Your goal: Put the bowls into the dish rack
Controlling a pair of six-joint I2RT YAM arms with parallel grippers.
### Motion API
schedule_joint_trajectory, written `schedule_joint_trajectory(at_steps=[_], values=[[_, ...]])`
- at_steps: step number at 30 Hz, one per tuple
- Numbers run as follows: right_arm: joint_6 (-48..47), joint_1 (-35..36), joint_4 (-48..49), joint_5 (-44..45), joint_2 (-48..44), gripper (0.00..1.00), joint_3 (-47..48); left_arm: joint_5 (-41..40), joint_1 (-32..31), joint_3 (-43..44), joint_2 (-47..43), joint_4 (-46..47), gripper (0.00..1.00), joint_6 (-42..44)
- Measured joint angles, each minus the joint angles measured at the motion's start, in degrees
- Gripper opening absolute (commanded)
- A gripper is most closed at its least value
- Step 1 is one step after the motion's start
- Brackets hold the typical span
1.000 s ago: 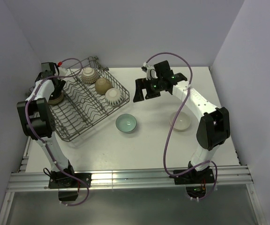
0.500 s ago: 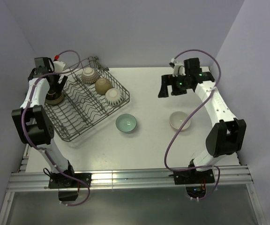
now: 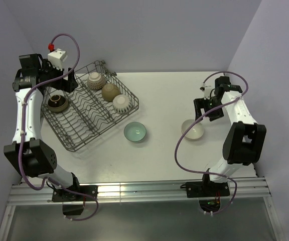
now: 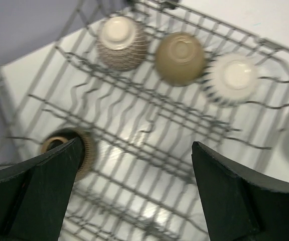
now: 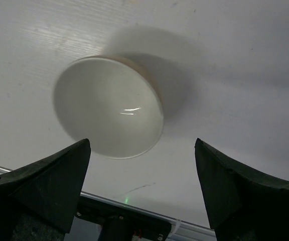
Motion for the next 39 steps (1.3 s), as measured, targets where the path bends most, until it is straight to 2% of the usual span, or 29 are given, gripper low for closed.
schedule_joint_trajectory(at_steps=[5, 7, 8, 10, 11, 16, 17, 20, 26, 28, 32, 39], values=[[-0.66, -1.46, 1.7, 1.7, 5.88, 0.79, -1.49, 6.12, -0.02, -5.27, -2.69, 1.11, 0.93, -4.13], [-0.66, -1.77, 2.67, 1.77, 7.98, 0.69, -2.54, 7.26, -0.02, -7.48, -3.26, 1.99, 0.93, -5.29], [-0.55, -1.79, 3.23, 1.75, 9.01, 0.6, -3.15, 7.72, -0.02, -8.33, -3.45, 2.36, 0.92, -5.77], [-0.24, -1.86, 4.15, 1.55, 10.14, 0.5, -4.13, 8.55, -0.02, -9.75, -3.72, 2.67, 0.91, -6.4], [-0.07, -1.86, 4.76, 1.42, 10.49, 0.42, -4.68, 9.07, -0.02, -10.38, -3.85, 2.75, 0.91, -6.73], [1.01, -1.86, 6.64, 0.61, 10.69, 0.22, -5.31, 10.4, -0.02, -13.16, -5.03, 4.28, 0.9, -7.58], [1.27, -1.86, 6.73, 0.28, 10.84, 0.13, -5.33, 10.58, -0.07, -13.62, -5.35, 4.46, 0.9, -7.58], [1.77, -1.88, 6.71, -0.46, 11.56, 0.0, -5.09, 10.97, -0.13, -14.36, -6.23, 4.85, 0.9, -7.61], [2.14, -1.97, 6.32, -3.45, 12.31, 0.0, -3.82, 11.61, -0.13, -14.86, -7.58, 5.18, 0.94, -8.11], [2.36, -1.97, 6.27, -7.04, 12.24, 0.0, -3.08, 11.63, -0.17, -14.86, -7.67, 5.49, 0.99, -9.03], [6.08, -0.66, 7.72, -15.15, 10.95, 0.0, 0.68, 11.74, -0.24, -14.56, -7.58, 5.81, 1.0, -11.76], [18.99, 10.32, 19.15, -23.37, 7.48, 0.0, 11.74, 14.86, -0.26, -12.24, -7.41, 7.96, 0.99, -18.58]])
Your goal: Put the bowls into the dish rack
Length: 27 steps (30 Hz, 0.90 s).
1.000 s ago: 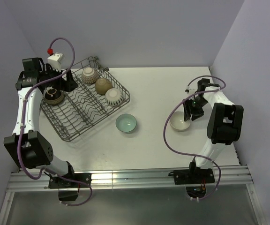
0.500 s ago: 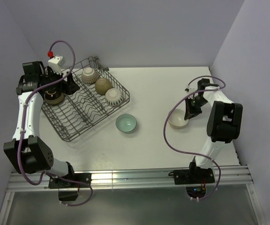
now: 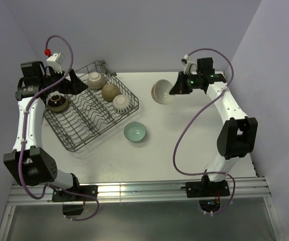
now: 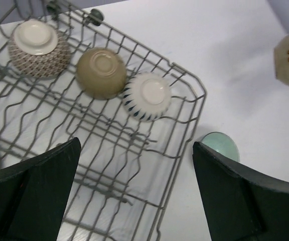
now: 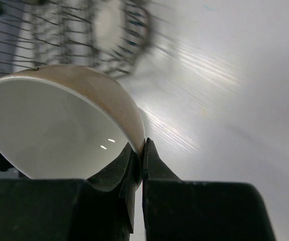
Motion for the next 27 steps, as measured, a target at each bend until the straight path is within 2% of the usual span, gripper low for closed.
schedule_joint_trajectory(at_steps=[8, 15, 22, 27], values=[[15.17, 12.33, 13.53, -3.39, -1.29, 0.0, 1.77, 7.74, -2.25, -1.14, -2.16, 8.26, 1.0, -17.75], [23.89, 18.6, 20.72, -2.97, -1.11, 0.0, 0.48, 8.35, -12.52, -7.43, -6.38, 16.04, 1.0, -28.37], [26.97, 21.22, 21.9, -2.64, -1.07, 0.0, -2.45, 9.88, -19.12, -12.98, -5.25, 22.45, 1.0, -36.68], [27.8, 21.2, 22.84, -2.54, -1.07, 0.0, -2.45, 9.05, -22.73, -14.73, -4.61, 23.85, 1.0, -38.97]])
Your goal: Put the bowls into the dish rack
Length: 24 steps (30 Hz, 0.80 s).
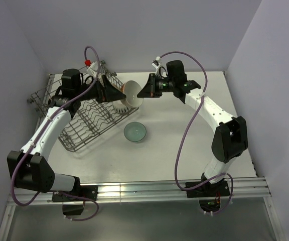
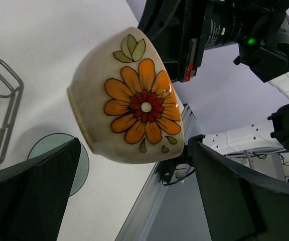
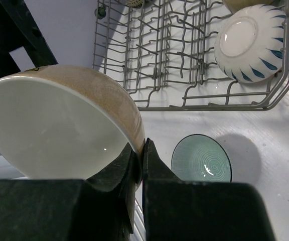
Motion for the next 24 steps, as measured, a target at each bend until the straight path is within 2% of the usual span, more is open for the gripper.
schedule_joint_trajectory(at_steps=[8, 13, 19, 20, 21, 22, 23, 24], values=[[0.85, 0.0, 0.37, -0.02, 0.0, 0.0, -0.04, -1.42, -2.93, -1.36, 0.31, 2.43, 0.99, -2.8], [0.9, 0.0, 0.46, -0.07, 0.0, 0.0, -0.2, -2.38, -3.96, -1.62, 0.72, 2.75, 0.9, -3.63], [1.51, -0.11, 1.25, 0.02, 0.0, 0.0, -1.03, -3.96, -3.96, -1.92, 0.85, 3.17, 0.56, -4.96], [1.51, -0.15, 1.25, 0.02, 0.04, 0.0, -1.05, -4.15, -3.98, -1.92, 0.85, 3.26, 0.43, -5.05], [1.51, -0.17, 1.27, 0.02, 0.07, 0.0, -1.05, -4.24, -3.98, -1.95, 0.85, 3.32, 0.37, -5.09], [1.51, -0.17, 1.31, 0.02, 0.07, 0.0, -1.05, -4.28, -3.98, -1.95, 0.85, 3.39, 0.23, -5.09], [1.49, -0.17, 1.33, 0.02, 0.09, 0.0, -1.05, -4.31, -3.98, -1.95, 0.85, 3.39, 0.16, -5.09], [1.49, -0.17, 1.31, 0.0, 0.15, 0.09, -1.03, -4.35, -3.98, -1.95, 0.85, 3.34, 0.08, -5.07]])
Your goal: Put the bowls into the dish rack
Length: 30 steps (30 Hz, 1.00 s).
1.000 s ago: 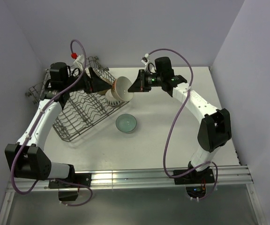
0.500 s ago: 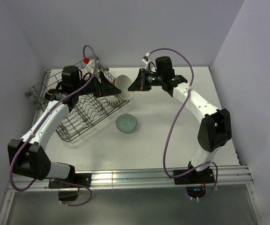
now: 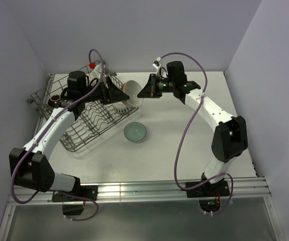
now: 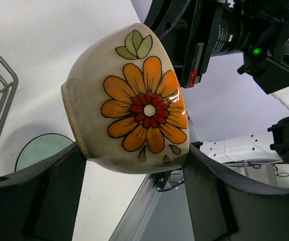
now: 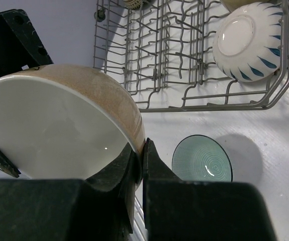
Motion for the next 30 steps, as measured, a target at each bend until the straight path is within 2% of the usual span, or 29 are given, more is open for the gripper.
schedule_joint_trajectory(at_steps=[1, 2, 3, 5, 8, 14, 17, 25, 30], values=[[0.02, 0.0, 0.0, -0.04, 0.11, 0.13, 0.0, -0.07, 0.0, 0.0, 0.0, -0.07, 0.0, 0.02], [0.11, 0.0, 0.02, -0.13, 0.24, 0.17, 0.0, -0.11, 0.0, 0.0, 0.0, -0.26, 0.0, 0.09], [0.31, 0.0, 0.0, -0.37, 0.46, 0.28, 0.04, -0.15, 0.02, 0.0, 0.0, -0.52, 0.0, 0.11], [0.5, 0.02, 0.07, -1.16, 1.01, 0.38, 0.13, -0.48, 0.39, -0.02, 0.04, -0.87, 0.0, -0.02], [0.57, 0.09, 0.0, -2.1, 1.81, 0.61, 0.31, -0.59, 1.7, -0.87, 0.09, -0.42, 0.0, -0.55], [0.35, 0.09, -0.37, -2.43, 2.75, 0.77, 0.48, -2.32, 6.67, -1.62, 0.11, -1.62, 0.0, -0.24], [-0.2, 0.09, -0.9, -2.38, 2.75, 0.8, 0.59, -3.45, 10.51, -0.31, 0.61, -5.84, 0.0, 2.71], [-3.82, 0.09, -5.51, -2.32, 2.78, 0.85, 2.45, -13.42, 23.28, 11.45, 4.79, -26.29, 0.0, 23.28], [-7.32, 0.09, -9.2, -2.05, 2.78, 0.89, 3.37, -21.42, 27.74, 19.02, 6.47, -35.69, 0.0, 38.62]])
